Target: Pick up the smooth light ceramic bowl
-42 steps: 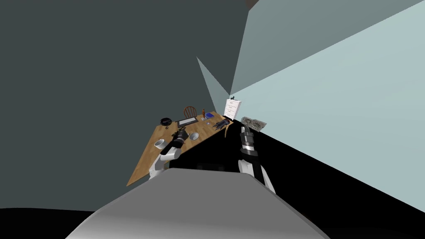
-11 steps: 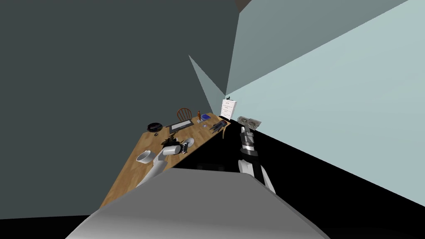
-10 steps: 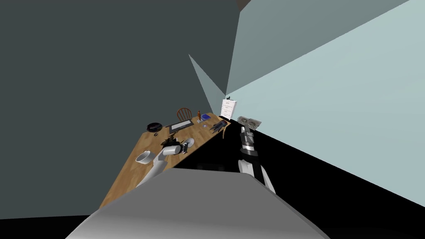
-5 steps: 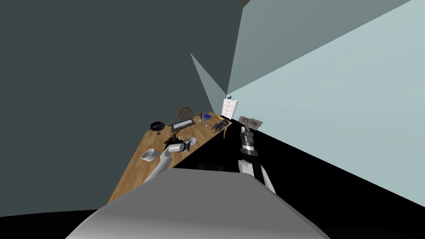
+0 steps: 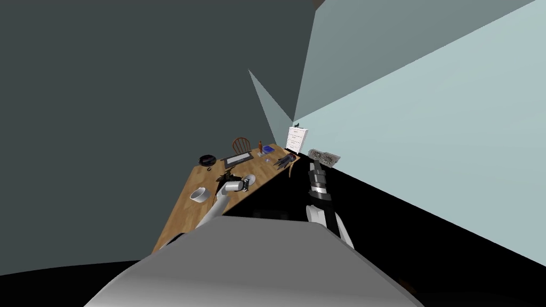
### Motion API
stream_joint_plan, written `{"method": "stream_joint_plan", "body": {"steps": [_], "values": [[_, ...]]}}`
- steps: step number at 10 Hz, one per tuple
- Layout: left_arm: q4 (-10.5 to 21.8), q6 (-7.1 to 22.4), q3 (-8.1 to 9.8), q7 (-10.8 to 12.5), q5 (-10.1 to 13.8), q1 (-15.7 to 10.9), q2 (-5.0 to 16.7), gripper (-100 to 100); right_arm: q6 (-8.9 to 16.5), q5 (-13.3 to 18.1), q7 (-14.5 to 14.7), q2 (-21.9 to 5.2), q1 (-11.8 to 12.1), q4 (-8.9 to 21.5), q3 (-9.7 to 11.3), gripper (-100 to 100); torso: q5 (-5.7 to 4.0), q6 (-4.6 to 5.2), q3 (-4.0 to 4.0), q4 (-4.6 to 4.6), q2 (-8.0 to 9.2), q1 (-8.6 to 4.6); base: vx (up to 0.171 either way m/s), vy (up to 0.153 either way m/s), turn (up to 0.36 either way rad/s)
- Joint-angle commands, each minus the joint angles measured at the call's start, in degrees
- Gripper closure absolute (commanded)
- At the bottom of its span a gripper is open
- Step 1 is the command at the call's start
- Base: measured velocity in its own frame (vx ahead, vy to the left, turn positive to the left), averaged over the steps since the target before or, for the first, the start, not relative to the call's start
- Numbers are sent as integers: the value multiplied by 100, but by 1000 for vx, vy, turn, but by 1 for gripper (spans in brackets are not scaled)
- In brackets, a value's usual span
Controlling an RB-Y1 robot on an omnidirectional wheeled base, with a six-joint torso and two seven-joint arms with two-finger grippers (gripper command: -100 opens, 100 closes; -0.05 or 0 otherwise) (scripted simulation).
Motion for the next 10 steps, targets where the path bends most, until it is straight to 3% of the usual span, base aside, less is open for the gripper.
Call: {"method": "stream_joint_plan", "body": {"steps": [1, 6, 8, 10], "values": [[286, -79, -33, 30, -72, -179, -64, -100, 0, 0, 0, 0, 0, 0, 0, 0, 0, 0, 0, 0, 0, 0, -41, 49, 15], [1107, -294, -231, 266, -556, -957, -467, -100, 0, 0, 0, 0, 0, 0, 0, 0, -1, 0, -1, 0, -1, -5, -46, 53, 40], [1212, -294, -231, 266, -556, -996, -467, -100, 0, 0, 0, 0, 0, 0, 0, 0, -1, 0, -1, 0, -2, -4, -24, 37, 7], [1719, -437, -363, 423, -879, -1488, -735, -100, 0, 0, 0, 0, 0, 0, 0, 0, -2, 0, -5, -2, -8, -9, -46, 60, 66]]}}
